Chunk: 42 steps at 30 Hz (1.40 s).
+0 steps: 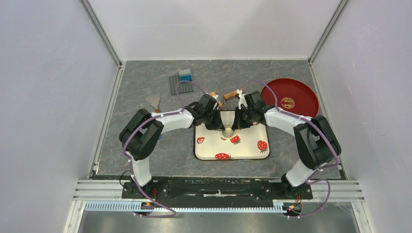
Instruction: Roll out the dumpling wrappers from the dough
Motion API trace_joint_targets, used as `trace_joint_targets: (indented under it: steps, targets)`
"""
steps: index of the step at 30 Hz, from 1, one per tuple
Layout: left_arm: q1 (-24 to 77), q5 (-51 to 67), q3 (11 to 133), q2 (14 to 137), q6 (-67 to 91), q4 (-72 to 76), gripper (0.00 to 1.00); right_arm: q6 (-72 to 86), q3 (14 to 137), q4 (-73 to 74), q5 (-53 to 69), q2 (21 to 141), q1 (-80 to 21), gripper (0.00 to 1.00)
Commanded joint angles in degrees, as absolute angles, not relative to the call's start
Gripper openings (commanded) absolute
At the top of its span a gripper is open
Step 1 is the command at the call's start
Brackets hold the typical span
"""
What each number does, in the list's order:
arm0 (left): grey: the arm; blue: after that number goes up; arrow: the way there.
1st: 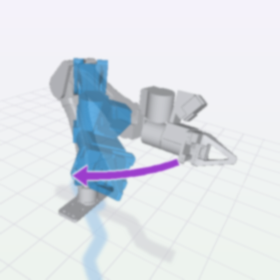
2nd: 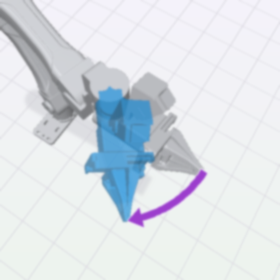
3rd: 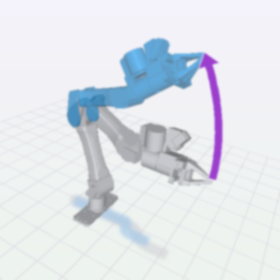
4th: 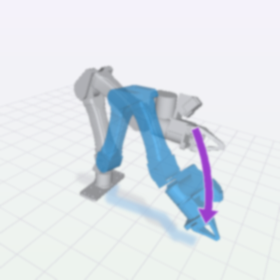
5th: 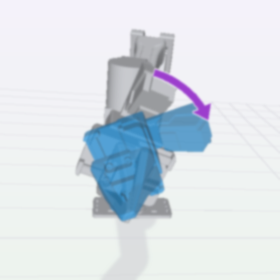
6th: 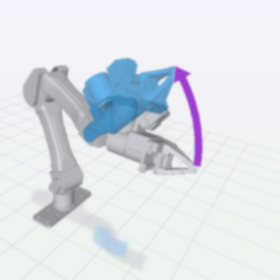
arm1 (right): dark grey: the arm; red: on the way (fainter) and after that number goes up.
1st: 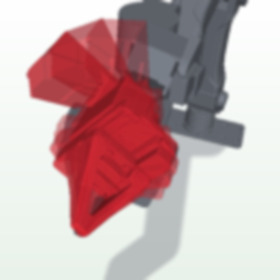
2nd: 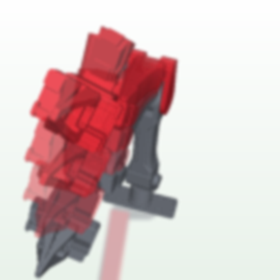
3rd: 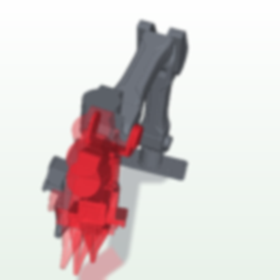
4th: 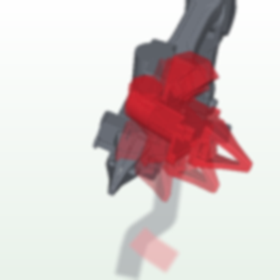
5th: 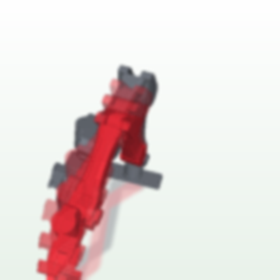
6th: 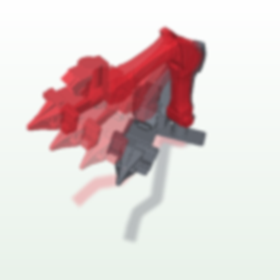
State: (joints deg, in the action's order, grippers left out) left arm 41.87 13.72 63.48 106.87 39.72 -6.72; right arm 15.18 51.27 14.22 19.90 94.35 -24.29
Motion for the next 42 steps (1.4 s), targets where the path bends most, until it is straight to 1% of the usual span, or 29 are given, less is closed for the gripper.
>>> trace_joint_targets:
  steps: [1,2,4,6,8,11,16,19,21,28,33,40,42]
  targets:
    - [41.93,9.28,63.70,108.45,37.77,-18.47,0.11,12.70,52.73,24.03,17.28,94.27,-24.39,0.07]
    - [41.92,9.36,64.29,108.01,37.71,-18.99,0.12,12.84,53.26,24.30,17.64,94.04,-24.43,0.10]
    - [41.92,9.49,65.37,107.15,37.75,-19.73,0.16,13.03,54.68,24.60,18.88,93.78,-24.43,0.12]
    - [41.92,9.78,66.23,106.17,37.75,-20.20,0.19,13.18,55.84,24.74,19.93,93.70,-24.38,0.17]
    - [41.94,10.05,66.98,105.10,37.71,-20.56,0.22,13.52,56.63,24.87,20.64,93.61,-24.41,0.19]
    - [41.92,11.95,68.08,103.73,37.47,-20.46,0.27,13.78,57.25,24.79,21.62,93.47,-24.43,0.26]
    - [41.92,16.40,68.47,100.54,37.77,-16.89,0.38,14.06,57.89,24.72,22.52,92.74,-24.34,0.40]
    - [41.88,18.18,68.61,99.09,38.64,-15.22,0.42,14.25,58.11,24.68,22.64,92.12,-24.31,0.42]
    - [41.71,18.84,68.80,98.80,39.05,-15.11,0.42,14.45,58.23,24.65,23.13,91.83,-24.21,0.43]
    - [40.21,19.35,66.39,98.93,39.99,-14.49,0.41,15.03,56.89,23.25,24.82,90.95,-23.21,0.41]
    - [40.17,18.16,67.00,101.75,39.62,-16.50,0.38,15.67,55.58,21.16,27.26,92.27,-22.76,0.34]
    - [40.17,18.61,66.97,105.99,39.20,-15.29,0.37,16.20,53.61,18.84,28.05,95.01,-22.76,0.31]
    - [40.17,18.39,66.97,107.11,39.12,-15.25,0.35,16.18,53.26,18.61,28.03,95.80,-22.72,0.26]
